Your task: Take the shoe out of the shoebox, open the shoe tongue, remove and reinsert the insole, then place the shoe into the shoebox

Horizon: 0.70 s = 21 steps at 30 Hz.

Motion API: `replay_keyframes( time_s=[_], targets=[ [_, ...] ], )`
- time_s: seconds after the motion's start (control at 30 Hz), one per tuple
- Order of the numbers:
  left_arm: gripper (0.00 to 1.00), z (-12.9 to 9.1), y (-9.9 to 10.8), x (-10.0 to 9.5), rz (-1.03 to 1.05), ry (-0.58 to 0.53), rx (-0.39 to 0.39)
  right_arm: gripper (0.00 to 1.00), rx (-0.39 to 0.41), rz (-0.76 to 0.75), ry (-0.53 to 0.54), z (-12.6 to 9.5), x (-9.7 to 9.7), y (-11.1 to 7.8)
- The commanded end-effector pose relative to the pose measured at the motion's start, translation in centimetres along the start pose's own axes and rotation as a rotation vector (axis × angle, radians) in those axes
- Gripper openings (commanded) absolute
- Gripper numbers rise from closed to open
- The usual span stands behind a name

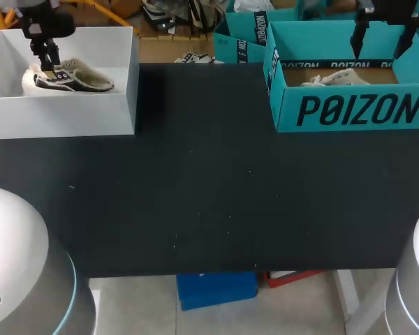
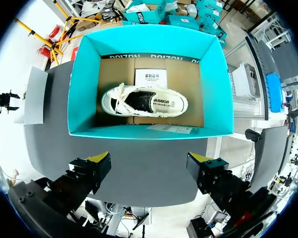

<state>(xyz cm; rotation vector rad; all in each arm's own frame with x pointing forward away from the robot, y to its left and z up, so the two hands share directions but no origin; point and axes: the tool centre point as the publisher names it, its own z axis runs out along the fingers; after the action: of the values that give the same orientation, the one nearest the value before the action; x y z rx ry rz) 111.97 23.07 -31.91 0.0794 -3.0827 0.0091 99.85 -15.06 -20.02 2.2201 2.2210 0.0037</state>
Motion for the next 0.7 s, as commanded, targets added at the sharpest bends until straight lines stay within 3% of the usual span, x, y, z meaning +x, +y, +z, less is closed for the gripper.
replay_keyframes(
  time_s=[0.03,0.3,0.53,0.7],
  targets=[
    [0.63,1.0,-0.2,-1.3,0.006,0.013,-0.005,1.0,0.001,0.0,-0.001,0.0,0.0,0.1],
    [0.6,2.3,-0.6,-1.8,0.019,0.029,-0.012,1.0,0.001,0.0,-0.001,0.0,0.0,0.1],
    [0.44,3.5,-0.4,-1.8,0.022,0.043,-0.024,1.0,0.001,0.0,-0.001,0.0,0.0,0.1],
    [0.45,4.5,-0.3,-1.6,0.022,0.05,-0.038,1.0,0.001,0.0,-0.001,0.0,0.0,0.1]
  ],
)
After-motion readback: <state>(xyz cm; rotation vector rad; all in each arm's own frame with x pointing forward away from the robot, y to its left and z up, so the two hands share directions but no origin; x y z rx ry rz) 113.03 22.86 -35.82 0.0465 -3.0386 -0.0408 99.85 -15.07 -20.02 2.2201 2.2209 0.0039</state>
